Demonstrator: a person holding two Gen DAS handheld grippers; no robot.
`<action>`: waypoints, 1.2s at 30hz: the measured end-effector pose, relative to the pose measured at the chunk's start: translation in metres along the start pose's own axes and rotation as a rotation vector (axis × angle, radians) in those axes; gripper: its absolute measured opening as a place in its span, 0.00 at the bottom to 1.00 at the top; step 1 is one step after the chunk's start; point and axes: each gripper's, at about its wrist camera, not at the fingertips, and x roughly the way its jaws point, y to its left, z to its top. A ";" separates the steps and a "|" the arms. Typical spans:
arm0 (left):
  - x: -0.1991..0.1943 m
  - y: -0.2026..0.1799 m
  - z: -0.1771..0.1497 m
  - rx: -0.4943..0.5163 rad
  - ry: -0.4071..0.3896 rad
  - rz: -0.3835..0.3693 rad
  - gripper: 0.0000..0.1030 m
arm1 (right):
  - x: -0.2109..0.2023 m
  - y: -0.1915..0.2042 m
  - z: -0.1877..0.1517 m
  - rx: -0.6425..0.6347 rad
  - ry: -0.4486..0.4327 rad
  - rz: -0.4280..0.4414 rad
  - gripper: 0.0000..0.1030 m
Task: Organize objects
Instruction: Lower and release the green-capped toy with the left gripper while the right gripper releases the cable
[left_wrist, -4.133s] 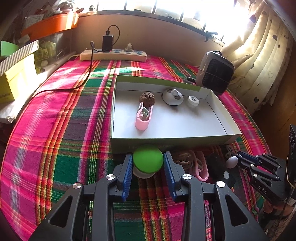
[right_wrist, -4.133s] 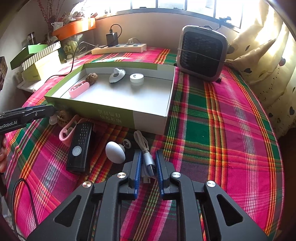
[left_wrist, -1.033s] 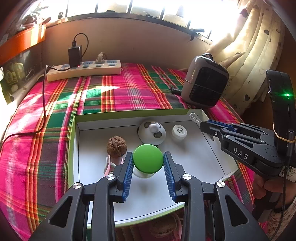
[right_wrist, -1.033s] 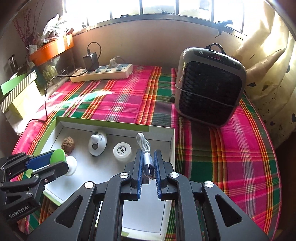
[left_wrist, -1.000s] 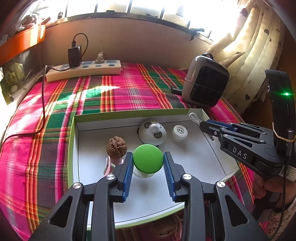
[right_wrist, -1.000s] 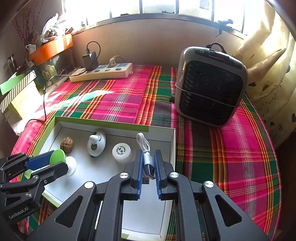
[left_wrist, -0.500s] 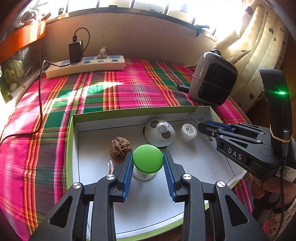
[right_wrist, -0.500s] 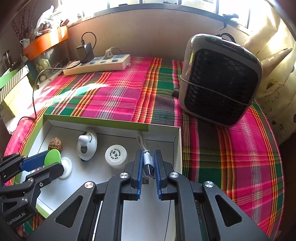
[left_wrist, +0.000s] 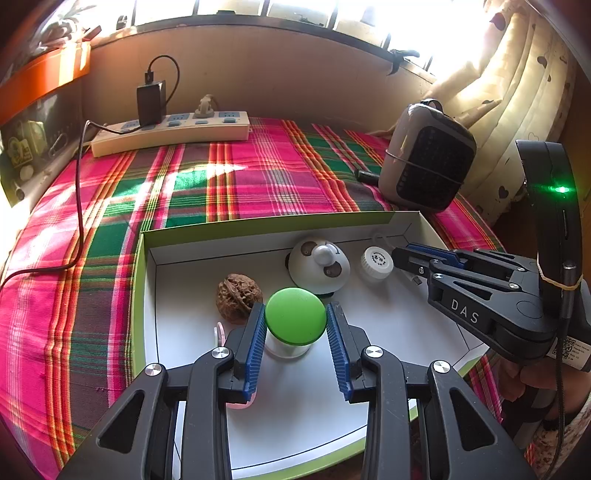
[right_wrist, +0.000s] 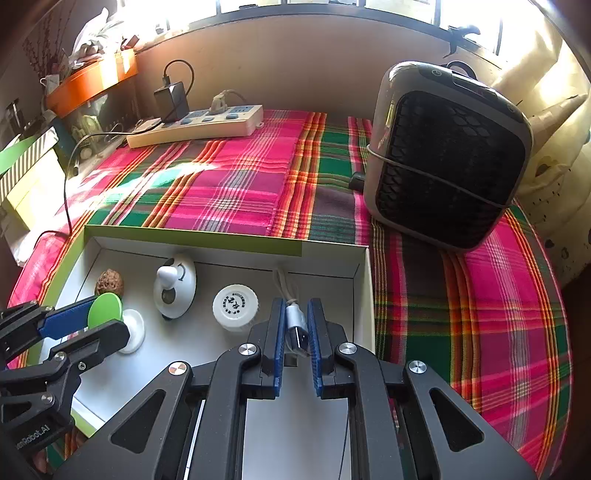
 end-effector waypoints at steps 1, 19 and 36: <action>0.000 0.000 0.000 0.000 0.004 0.002 0.30 | 0.000 0.000 0.000 0.003 -0.003 0.002 0.12; 0.005 0.000 -0.003 0.007 0.022 0.019 0.31 | 0.000 -0.004 -0.001 0.025 -0.014 0.017 0.13; -0.010 -0.002 -0.004 0.007 -0.001 0.023 0.39 | -0.014 -0.003 -0.001 0.032 -0.048 0.025 0.27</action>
